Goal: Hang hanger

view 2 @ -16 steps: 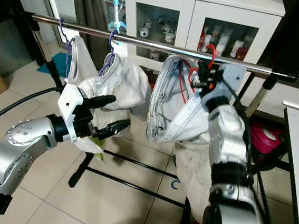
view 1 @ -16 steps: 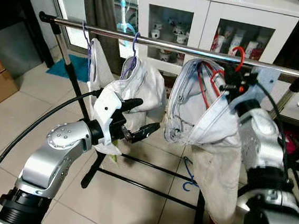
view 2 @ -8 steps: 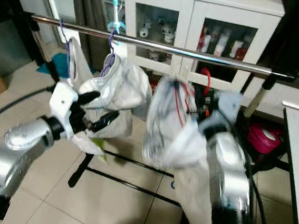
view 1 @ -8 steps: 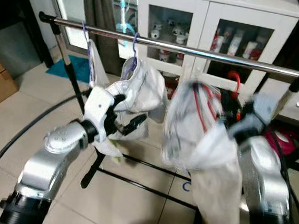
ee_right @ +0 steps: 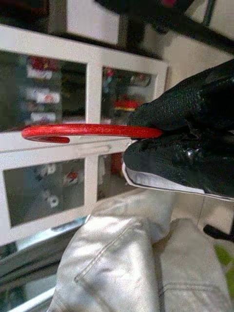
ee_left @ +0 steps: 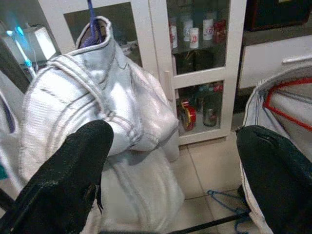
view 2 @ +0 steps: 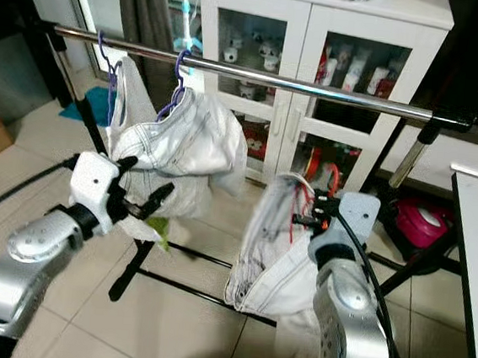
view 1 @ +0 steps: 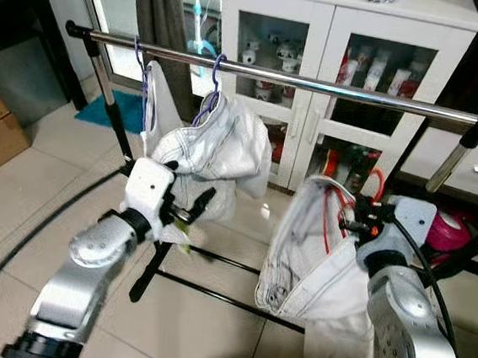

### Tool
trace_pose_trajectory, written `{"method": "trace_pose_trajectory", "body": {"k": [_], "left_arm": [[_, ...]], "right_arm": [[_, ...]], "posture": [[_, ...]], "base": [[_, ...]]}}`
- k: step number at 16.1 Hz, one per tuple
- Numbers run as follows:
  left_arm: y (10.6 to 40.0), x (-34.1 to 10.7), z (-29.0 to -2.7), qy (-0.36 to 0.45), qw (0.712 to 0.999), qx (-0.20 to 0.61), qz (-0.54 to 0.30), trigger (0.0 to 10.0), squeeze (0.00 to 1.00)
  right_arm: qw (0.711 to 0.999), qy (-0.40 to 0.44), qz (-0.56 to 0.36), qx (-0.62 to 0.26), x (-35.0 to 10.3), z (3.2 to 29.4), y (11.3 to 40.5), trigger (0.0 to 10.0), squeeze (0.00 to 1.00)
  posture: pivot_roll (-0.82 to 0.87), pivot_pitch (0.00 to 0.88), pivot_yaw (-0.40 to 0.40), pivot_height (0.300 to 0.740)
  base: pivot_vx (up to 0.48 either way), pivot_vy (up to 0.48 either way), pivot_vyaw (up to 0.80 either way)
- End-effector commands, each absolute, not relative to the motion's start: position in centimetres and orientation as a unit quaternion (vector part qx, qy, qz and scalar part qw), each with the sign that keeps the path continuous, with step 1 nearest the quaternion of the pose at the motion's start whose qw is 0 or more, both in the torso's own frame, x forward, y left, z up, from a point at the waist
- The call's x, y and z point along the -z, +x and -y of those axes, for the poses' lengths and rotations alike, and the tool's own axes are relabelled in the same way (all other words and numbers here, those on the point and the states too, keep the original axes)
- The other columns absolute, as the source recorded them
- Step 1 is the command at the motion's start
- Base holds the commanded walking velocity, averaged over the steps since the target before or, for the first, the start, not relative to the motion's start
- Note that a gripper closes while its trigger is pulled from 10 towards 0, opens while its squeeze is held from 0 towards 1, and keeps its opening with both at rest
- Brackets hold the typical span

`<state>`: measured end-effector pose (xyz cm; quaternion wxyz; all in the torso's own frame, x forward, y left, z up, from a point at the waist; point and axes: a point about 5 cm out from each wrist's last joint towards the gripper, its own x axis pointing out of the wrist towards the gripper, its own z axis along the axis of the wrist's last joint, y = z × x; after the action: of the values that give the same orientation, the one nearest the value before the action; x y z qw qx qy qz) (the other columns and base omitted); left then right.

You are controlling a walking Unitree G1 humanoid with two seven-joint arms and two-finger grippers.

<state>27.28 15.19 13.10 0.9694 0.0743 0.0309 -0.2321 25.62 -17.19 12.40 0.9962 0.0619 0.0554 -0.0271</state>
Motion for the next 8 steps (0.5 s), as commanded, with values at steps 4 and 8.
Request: {"method": "trace_pose_trajectory", "body": {"k": [4,8], "left_arm": [[27.01,-12.90,-14.41,0.066,0.969,0.238,-0.026,10.0,0.00],[26.48,-12.83,-14.85,0.049,0.976,0.207,-0.033,10.0,0.00]], "right_arm": [[0.998,0.044,-0.039,0.034,-14.06,17.24,25.02,10.0,0.00],[0.996,0.029,-0.050,0.061,-14.31,17.70,25.00,10.0,0.00]], "posture": [[-0.18,0.000,0.038,0.740],[-0.15,0.000,-0.010,0.740]], "base": [[0.000,0.000,-0.80],[0.000,0.000,-0.80]]}}
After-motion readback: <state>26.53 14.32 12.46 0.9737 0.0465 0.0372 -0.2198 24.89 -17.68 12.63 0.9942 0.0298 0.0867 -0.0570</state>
